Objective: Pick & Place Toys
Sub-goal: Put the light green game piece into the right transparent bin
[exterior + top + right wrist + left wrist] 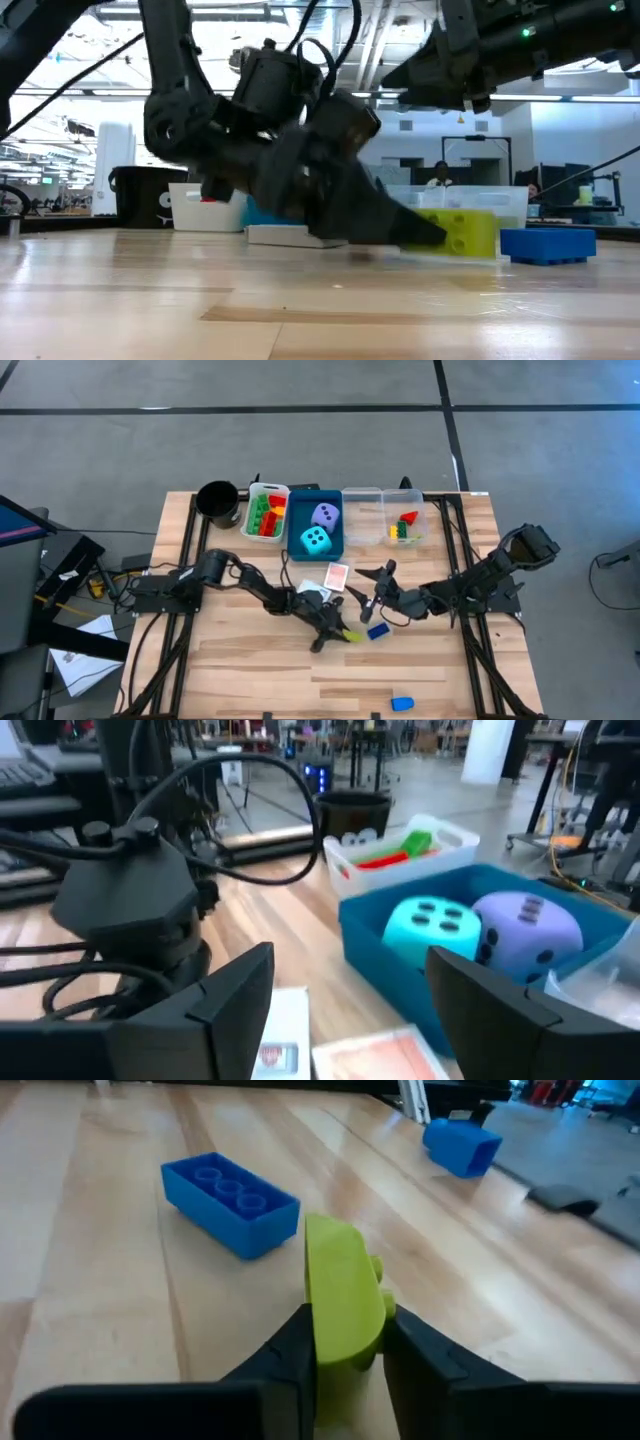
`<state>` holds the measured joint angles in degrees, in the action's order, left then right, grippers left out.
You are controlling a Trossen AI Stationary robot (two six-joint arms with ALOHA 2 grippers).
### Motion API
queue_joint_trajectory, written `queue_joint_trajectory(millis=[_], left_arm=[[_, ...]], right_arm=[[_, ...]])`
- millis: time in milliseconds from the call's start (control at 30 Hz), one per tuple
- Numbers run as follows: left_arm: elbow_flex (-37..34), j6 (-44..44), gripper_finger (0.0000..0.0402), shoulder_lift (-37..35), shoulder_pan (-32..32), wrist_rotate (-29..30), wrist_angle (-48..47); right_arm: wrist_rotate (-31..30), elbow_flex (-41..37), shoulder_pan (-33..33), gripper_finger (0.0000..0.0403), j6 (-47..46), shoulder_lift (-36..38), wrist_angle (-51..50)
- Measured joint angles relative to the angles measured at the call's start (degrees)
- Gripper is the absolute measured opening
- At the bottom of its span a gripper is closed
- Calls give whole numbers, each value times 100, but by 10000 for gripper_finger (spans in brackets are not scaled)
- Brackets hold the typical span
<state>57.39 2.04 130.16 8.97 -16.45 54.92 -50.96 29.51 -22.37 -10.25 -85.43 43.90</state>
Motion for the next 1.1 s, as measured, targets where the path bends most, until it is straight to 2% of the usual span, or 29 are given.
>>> queue_joint_trajectory(millis=[167, 333, 500, 667, 867, 1100], left_arm=[[-268, 19, 75, -1164, -28, 20, -1099], [-730, -11, 75, -2805, 26, 470, -2177], [-1280, 197, 75, -4437, 36, 580, -2993], [-1888, 463, 75, -5711, -4, 603, -3063], [-2210, 468, 75, -6526, -2, 565, -2851], [-2234, 622, 75, -6457, -4, 593, -2652]], right_arm=[[-9, 274, 98, 255, 1232, 2, 751], [-7, 994, -37, 255, 2467, 7, 992], [9, 1711, -505, 255, 3458, 9, 115], [17, 2175, -1039, 255, 4180, 9, -949], [-5, 2451, -1143, 255, 5326, -15, -1519], [-31, 3034, -787, 255, 7217, -932, -1402]])
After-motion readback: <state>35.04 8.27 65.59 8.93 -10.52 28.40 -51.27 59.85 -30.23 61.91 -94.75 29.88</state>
